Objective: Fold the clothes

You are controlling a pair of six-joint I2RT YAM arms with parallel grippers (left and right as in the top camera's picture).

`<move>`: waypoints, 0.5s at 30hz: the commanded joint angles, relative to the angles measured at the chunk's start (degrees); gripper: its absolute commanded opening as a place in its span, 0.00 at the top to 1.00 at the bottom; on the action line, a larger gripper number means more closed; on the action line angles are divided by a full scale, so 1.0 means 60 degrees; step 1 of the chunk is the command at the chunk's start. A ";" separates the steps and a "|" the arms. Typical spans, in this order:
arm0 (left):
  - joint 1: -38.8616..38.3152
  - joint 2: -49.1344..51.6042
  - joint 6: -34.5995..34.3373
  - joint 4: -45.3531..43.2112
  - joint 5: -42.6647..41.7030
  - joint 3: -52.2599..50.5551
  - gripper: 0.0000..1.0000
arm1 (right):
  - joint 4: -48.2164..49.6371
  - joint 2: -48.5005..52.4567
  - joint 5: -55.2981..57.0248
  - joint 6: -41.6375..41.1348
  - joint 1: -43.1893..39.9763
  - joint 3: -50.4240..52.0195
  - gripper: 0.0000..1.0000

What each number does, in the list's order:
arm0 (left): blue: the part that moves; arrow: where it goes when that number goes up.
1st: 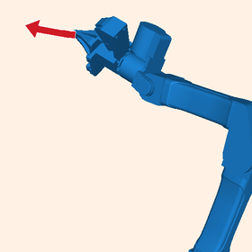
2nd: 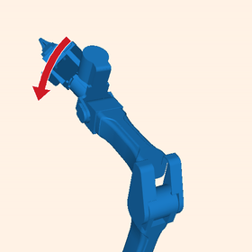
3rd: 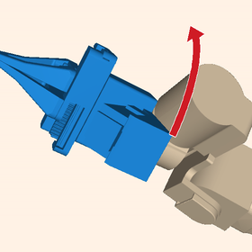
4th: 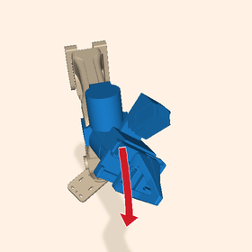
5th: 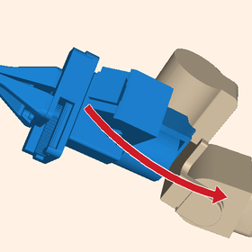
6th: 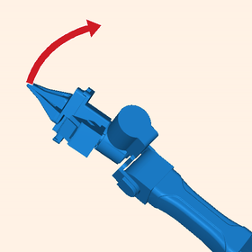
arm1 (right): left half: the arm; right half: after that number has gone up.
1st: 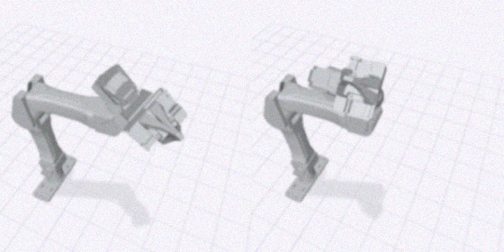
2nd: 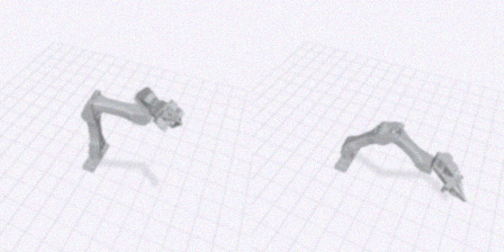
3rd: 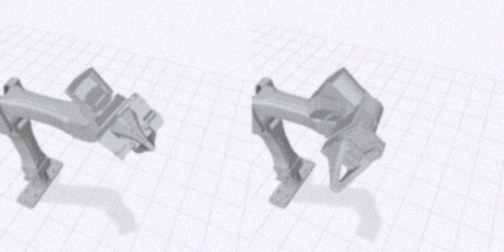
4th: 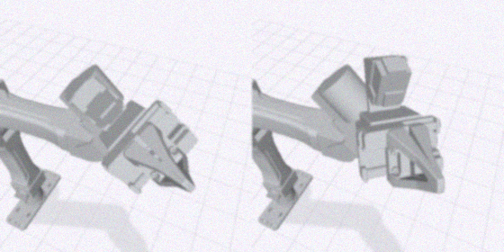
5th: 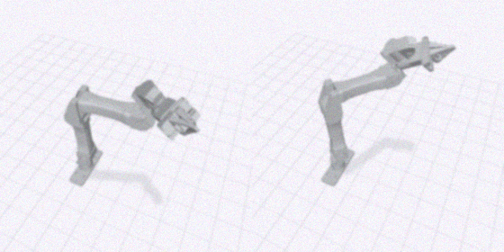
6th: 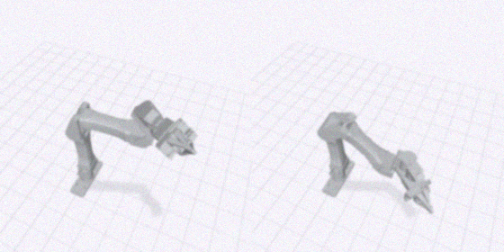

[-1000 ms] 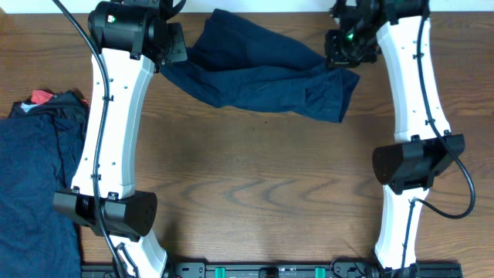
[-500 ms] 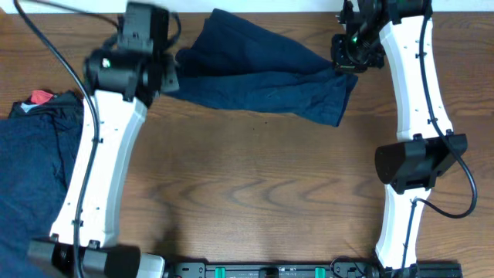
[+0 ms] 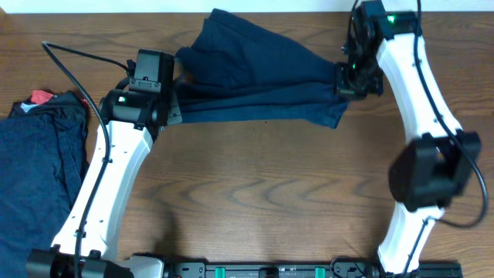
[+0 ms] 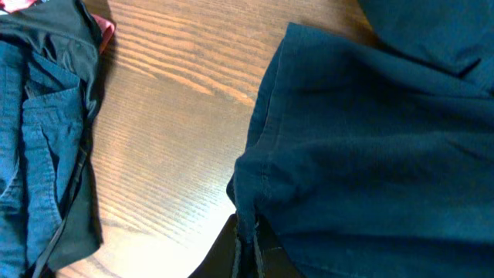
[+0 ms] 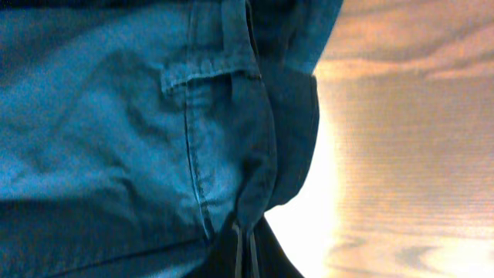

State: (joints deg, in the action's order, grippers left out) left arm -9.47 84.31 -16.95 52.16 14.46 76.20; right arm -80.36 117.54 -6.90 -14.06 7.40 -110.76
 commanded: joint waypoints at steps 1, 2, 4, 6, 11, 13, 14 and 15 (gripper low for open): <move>0.0153 -0.0211 -0.0193 0.0033 0.0335 -0.0029 0.94 | 0.0838 -0.1854 0.0535 -0.0372 -0.0102 0.2116 0.99; 0.0142 -0.0219 -0.0197 0.0069 0.0310 -0.0029 0.94 | 0.1228 -0.2320 0.0546 -0.0375 -0.0098 0.2856 0.98; 0.0058 -0.0291 -0.0200 0.0138 0.0310 -0.0029 0.94 | 0.1803 -0.3184 0.0579 -0.0455 -0.0098 0.4036 0.98; -0.0127 -0.0510 -0.0240 0.0255 0.0313 -0.0029 0.94 | 0.2208 -0.4011 0.0586 -0.0568 -0.0098 0.4994 0.99; -0.0911 -0.1468 -0.0605 0.0747 0.0707 -0.0033 0.94 | 0.2619 -0.5650 0.0601 -0.0805 -0.0095 0.6736 0.99; -0.1264 -0.1843 -0.1137 0.1348 0.1173 -0.0047 0.94 | 0.2758 -0.6178 0.0576 -0.0951 -0.0098 0.7399 0.99; -0.1461 -0.2022 -0.1421 0.1639 0.1337 -0.0087 0.94 | 0.2838 -0.6422 0.0579 -0.1045 -0.0091 0.7726 0.99; -0.1614 -0.2149 -0.1592 0.1803 0.1410 -0.0153 0.94 | 0.2907 -0.6601 0.0576 -0.1122 -0.0080 0.7963 0.99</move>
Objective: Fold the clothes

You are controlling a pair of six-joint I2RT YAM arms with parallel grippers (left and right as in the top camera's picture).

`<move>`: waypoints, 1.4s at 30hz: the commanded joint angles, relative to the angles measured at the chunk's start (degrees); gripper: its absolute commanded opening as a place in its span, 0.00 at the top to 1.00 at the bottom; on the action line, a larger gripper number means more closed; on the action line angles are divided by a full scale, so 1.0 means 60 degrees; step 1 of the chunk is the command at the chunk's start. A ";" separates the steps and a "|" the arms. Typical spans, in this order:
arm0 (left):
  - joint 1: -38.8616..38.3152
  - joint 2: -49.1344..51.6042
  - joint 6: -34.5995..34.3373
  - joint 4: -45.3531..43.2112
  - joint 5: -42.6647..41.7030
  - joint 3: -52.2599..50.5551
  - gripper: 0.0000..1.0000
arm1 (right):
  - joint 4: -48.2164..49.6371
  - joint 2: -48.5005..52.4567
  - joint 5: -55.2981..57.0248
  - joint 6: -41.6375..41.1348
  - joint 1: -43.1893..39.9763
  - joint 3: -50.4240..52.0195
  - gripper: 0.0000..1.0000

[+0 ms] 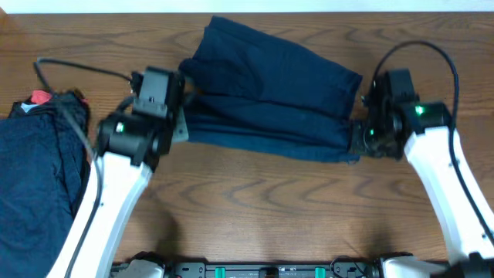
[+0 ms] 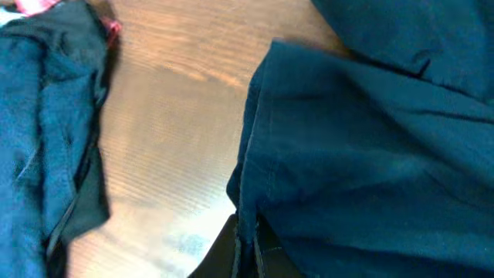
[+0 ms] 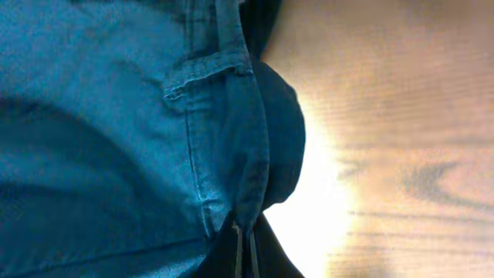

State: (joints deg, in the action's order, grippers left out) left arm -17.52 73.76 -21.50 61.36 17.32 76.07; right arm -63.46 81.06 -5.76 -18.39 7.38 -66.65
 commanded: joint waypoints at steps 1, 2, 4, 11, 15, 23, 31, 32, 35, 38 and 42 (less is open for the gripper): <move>-0.0510 -0.0576 -0.1027 0.0419 0.1020 -0.0280 0.94 | 0.0222 -0.0761 0.0331 -0.0510 -0.0051 0.0951 0.99; -0.0729 -0.0750 -0.1188 0.0488 0.1093 -0.0459 0.94 | 0.0372 -0.0973 0.0259 -0.0554 -0.0011 0.1253 0.99; -0.1279 -0.1180 -0.1679 0.0495 0.1311 -0.1005 0.94 | 0.0634 -0.1410 0.0204 -0.0780 0.0138 0.1880 0.99; -0.3362 -0.2568 -0.3752 0.0561 0.1774 -0.3067 0.94 | 0.0816 -0.2565 0.0466 -0.1789 0.0787 0.3180 0.99; -0.4364 -0.2856 -0.5045 0.1060 0.2215 -0.3672 0.94 | 0.1060 -0.3238 0.1191 -0.2455 0.1158 0.3497 0.99; -0.6062 -0.2852 -0.6342 0.1523 0.3060 -0.3716 0.94 | 0.1581 -0.4288 0.2014 -0.3891 0.2477 0.4328 0.98; -0.5992 -0.2728 -0.6455 0.1173 0.4980 -0.3701 0.93 | 0.2579 -0.4258 0.2787 -0.4040 0.2739 0.4390 0.99; -0.5796 -0.2728 -0.6364 0.0998 0.4980 -0.3701 0.94 | 0.2779 -0.4258 0.2783 -0.4040 0.2586 0.4328 0.99; -0.5242 -0.2732 -0.5858 0.0448 0.4951 -0.3676 0.94 | 0.3096 -0.4258 0.2816 -0.4036 0.1956 0.4109 0.99; -0.4750 -0.2699 -0.4255 -0.0758 0.4980 -0.3676 0.94 | 0.3337 -0.4258 0.2688 -0.4033 0.1202 0.3967 0.99; -0.3861 -0.2448 -0.2269 -0.2852 0.4794 -0.3676 0.94 | 0.3577 -0.4237 0.2131 -0.4036 0.0226 0.3945 0.99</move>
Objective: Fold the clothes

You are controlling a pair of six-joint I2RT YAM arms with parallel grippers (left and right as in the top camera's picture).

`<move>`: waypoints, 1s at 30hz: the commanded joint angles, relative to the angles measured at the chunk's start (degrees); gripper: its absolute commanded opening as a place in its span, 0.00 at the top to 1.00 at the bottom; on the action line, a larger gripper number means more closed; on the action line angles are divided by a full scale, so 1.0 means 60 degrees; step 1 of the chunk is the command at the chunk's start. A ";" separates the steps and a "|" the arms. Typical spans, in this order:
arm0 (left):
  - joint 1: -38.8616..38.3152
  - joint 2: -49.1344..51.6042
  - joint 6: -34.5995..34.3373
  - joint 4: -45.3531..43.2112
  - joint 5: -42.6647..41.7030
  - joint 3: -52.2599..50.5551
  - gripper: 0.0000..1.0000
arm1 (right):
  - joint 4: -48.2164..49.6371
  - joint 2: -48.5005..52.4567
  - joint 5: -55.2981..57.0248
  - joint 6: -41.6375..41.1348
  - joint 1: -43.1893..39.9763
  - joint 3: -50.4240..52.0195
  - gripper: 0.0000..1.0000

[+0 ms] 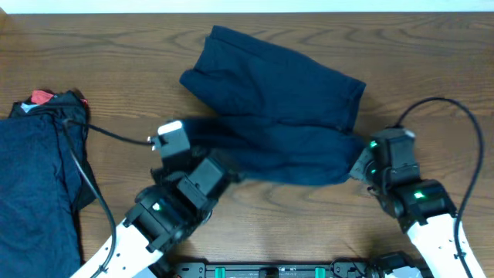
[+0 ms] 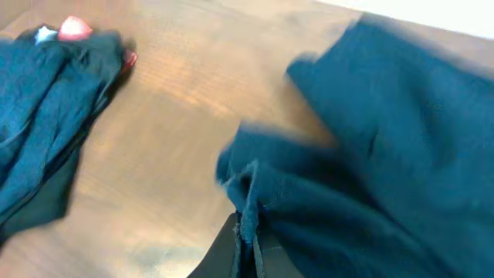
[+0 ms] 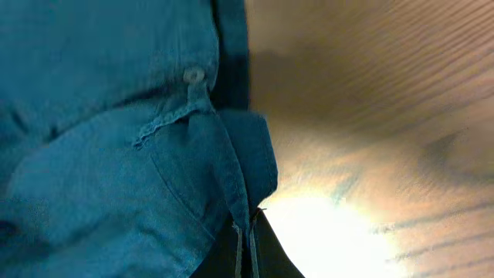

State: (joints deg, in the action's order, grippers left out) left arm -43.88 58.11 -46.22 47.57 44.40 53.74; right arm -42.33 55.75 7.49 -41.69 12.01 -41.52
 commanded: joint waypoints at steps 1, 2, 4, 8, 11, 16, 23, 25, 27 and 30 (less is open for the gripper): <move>0.0780 0.0251 0.2065 -0.0940 0.0098 0.0047 0.94 | 0.0073 0.0007 -0.0168 -0.0149 -0.0714 -0.0244 0.99; 0.1096 0.0375 0.2266 -0.1351 -0.0208 0.0047 0.94 | 0.0106 0.0055 -0.0284 -0.0149 -0.0871 -0.0244 0.99; 0.1723 0.0652 0.2393 -0.1985 -0.0878 0.0047 0.94 | 0.0219 0.0204 -0.0339 -0.0087 -0.1082 -0.0244 0.99; 0.2754 0.1315 0.2710 -0.2885 -0.1927 0.0055 0.94 | 0.0568 0.0725 -0.0688 0.0251 -0.1239 -0.0310 0.99; 0.3027 0.1639 0.3056 -0.3260 -0.1978 0.0120 0.94 | 0.0525 0.1188 -0.0758 0.0284 -0.1242 -0.0550 0.99; 0.3053 0.1756 0.4149 -0.4612 -0.1974 0.0171 0.94 | 0.0688 0.1836 -0.0805 0.0503 -0.1260 -0.1290 0.99; 0.3308 0.2317 0.4175 -0.5249 -0.1985 0.0175 0.94 | -0.0189 0.3639 -0.1439 0.0925 -0.1260 -0.2991 0.98; 0.3311 0.2572 0.4328 -0.5377 -0.1985 0.0175 0.94 | -0.0652 0.4244 -0.1432 0.1064 -0.1260 -0.3526 0.99; 0.3311 0.2838 0.4688 -0.5646 -0.1985 0.0175 0.94 | -0.0951 0.4772 -0.1432 0.1279 -0.1260 -0.4000 0.99; 0.3362 0.3275 0.5133 -0.6138 -0.1985 0.0251 0.94 | -0.1220 0.5355 -0.1435 0.1366 -0.1260 -0.4579 0.99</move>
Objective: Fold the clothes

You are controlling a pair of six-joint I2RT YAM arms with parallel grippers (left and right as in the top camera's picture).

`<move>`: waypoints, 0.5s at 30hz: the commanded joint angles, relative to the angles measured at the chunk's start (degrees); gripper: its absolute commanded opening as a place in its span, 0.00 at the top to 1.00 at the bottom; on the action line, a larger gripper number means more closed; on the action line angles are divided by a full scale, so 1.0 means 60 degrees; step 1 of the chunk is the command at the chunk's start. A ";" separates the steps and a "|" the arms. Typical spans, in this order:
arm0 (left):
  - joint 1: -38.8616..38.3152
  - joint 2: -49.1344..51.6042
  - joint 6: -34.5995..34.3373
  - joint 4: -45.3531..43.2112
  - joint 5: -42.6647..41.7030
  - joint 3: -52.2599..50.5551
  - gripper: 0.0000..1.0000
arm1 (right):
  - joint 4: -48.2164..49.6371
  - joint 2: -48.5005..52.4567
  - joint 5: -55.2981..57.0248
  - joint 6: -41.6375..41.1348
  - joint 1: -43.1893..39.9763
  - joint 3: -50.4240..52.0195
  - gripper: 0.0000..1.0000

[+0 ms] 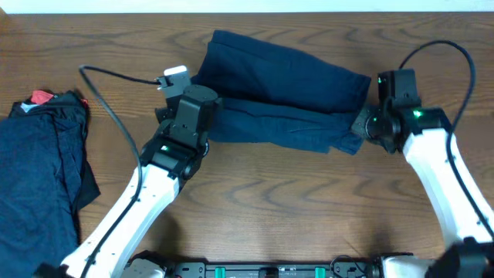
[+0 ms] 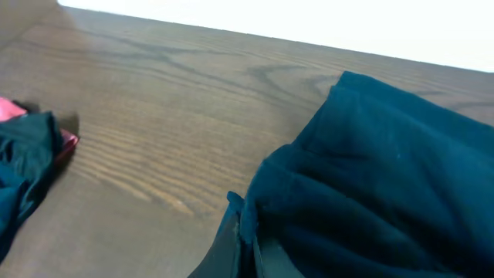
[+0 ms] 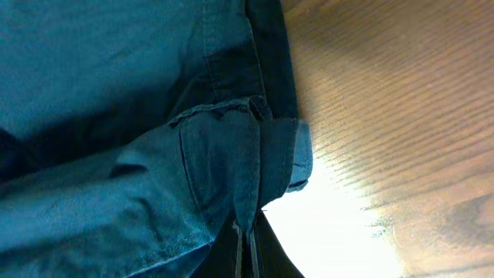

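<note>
A dark navy garment [image 1: 282,93] lies folded across the back middle of the table, its near layer stretched between both arms. My left gripper [image 1: 202,123] is shut on the garment's left edge [image 2: 255,212]. At the other end, my right gripper [image 1: 361,130] is shut on the right edge [image 3: 247,201], where a cuff and seam show. In both wrist views the cloth runs straight into the closed jaws.
A heap of dark blue and black clothes [image 1: 38,170] with a red patch [image 1: 40,98] lies at the left edge; its corner [image 2: 23,154] shows in the left wrist view. Bare wooden table [image 1: 285,208] lies in front of the garment.
Both grippers have moved back from nearer the front of the table. The near layer of the garment, held at both ends, now lies closer to the back layer.
At first both grippers held the garment's ends at the back of the table. Then they stood a little nearer the front with the cloth stretched between them, then much nearer the front. Now they are back beside the far layer, still gripping.
</note>
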State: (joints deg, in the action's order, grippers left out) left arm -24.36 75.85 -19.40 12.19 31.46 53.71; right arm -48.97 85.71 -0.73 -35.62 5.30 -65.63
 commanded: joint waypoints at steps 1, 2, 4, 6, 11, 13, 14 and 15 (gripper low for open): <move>0.0160 0.0463 0.0739 -0.0368 0.0171 0.0317 0.94 | -0.0153 0.0528 -0.0069 0.0390 -0.0142 -0.0732 0.99; 0.0226 0.0634 0.0765 -0.0423 0.0164 0.0423 0.94 | -0.0164 0.0637 -0.0069 0.0426 -0.0146 -0.0871 0.99; 0.0393 0.0951 0.0765 -0.0412 0.0073 0.0688 0.94 | -0.0200 0.0867 -0.0069 0.0455 -0.0171 -0.1151 0.99; 0.0608 0.1282 0.0765 -0.0412 -0.0113 0.1009 0.94 | -0.0328 0.1111 -0.0160 0.0532 -0.0237 -0.1464 0.99; 0.0980 0.1796 0.0772 -0.0426 -0.0433 0.1730 0.94 | -0.0714 0.1796 -0.0401 0.0794 -0.0532 -0.2218 0.99; 0.1086 0.1949 0.0903 -0.0495 -0.0579 0.1963 0.94 | -0.0790 0.2135 -0.0579 0.0965 -0.0681 -0.2510 0.99; 0.1155 0.2047 0.1064 -0.0608 -0.0725 0.2069 0.94 | -0.0820 0.2324 -0.0670 0.0987 -0.0758 -0.2648 0.99; 0.1195 0.2131 0.1158 -0.0721 -0.0827 0.2142 0.94 | -0.0852 0.2484 -0.0736 0.0994 -0.0820 -0.2772 0.99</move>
State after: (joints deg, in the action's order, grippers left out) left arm -18.70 87.57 -15.05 8.93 27.18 63.79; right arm -53.58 97.86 -4.73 -31.66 2.35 -79.66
